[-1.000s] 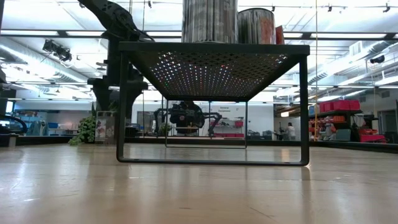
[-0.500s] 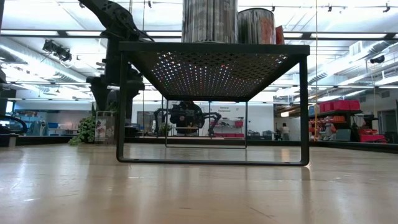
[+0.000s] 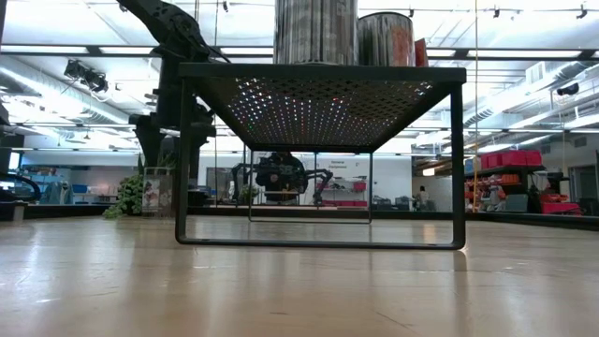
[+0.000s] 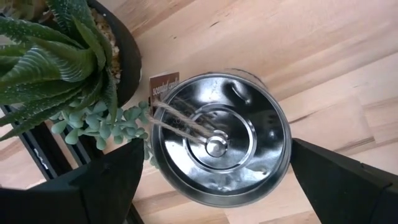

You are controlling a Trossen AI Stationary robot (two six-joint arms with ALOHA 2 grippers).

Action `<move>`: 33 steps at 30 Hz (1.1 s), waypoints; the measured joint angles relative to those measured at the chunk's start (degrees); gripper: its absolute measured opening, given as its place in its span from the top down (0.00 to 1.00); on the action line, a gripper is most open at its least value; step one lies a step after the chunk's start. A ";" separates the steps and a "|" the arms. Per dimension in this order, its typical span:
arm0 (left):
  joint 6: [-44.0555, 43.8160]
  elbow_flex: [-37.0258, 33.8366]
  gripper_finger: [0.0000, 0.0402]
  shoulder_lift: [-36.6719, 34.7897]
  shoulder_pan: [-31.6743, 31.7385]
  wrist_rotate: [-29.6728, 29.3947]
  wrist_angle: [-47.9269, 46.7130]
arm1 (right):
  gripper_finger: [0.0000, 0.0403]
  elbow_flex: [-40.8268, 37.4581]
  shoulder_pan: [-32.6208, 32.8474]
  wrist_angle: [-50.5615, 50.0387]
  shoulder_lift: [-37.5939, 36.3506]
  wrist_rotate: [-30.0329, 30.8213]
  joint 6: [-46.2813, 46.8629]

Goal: Pick & Place candle stick holders
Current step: Put the brown scented candle on the shelf

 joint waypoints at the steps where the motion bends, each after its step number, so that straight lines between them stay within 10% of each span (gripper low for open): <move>1: -0.11 0.00 0.01 0.00 -0.03 -0.21 0.02 | 0.21 0.00 0.00 0.00 0.00 0.00 -0.02; 33: 0.65 -0.01 0.00 0.44 0.26 1.21 1.01 | 0.21 0.00 0.15 -0.43 0.00 0.51 -0.15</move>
